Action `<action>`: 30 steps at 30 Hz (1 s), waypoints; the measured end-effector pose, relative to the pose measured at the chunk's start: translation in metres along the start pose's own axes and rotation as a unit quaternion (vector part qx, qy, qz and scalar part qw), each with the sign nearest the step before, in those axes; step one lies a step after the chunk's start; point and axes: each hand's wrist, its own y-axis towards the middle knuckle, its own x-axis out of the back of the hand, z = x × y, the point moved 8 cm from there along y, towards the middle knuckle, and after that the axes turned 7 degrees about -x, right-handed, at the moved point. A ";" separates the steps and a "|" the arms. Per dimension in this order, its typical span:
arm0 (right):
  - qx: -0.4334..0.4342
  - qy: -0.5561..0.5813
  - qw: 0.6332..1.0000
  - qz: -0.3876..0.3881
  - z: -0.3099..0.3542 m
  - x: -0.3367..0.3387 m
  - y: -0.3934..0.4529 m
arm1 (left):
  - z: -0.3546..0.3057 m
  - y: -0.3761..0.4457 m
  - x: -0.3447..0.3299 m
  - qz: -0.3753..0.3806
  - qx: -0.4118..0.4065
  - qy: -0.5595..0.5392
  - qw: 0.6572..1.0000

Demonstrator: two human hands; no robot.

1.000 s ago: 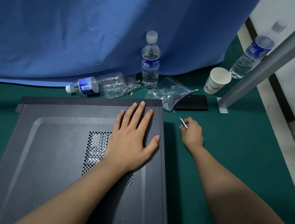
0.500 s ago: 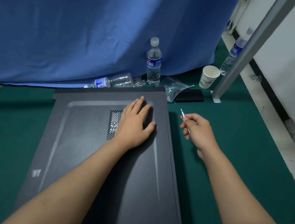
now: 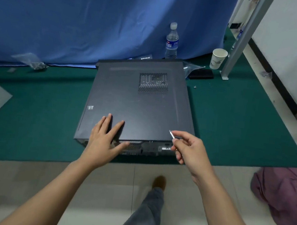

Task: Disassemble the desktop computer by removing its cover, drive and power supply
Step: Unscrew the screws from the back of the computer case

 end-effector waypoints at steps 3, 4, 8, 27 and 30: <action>-0.026 0.009 0.999 0.027 -0.025 -0.025 -0.016 | 0.014 -0.022 0.003 -0.043 0.018 0.017 0.999; -0.037 0.007 0.999 0.037 -0.033 -0.034 -0.020 | 0.016 -0.026 0.003 -0.047 0.019 0.028 0.998; -0.061 0.016 0.996 0.064 -0.054 -0.066 -0.028 | 0.019 -0.028 0.000 -0.045 0.017 0.050 0.998; -0.060 0.118 0.990 -0.053 -0.061 -0.057 -0.017 | 0.002 -0.020 -0.003 -0.068 0.024 0.045 0.996; -0.064 0.127 0.986 -0.089 -0.063 -0.027 -0.014 | -0.041 -0.008 -0.016 -0.046 -0.049 0.058 0.996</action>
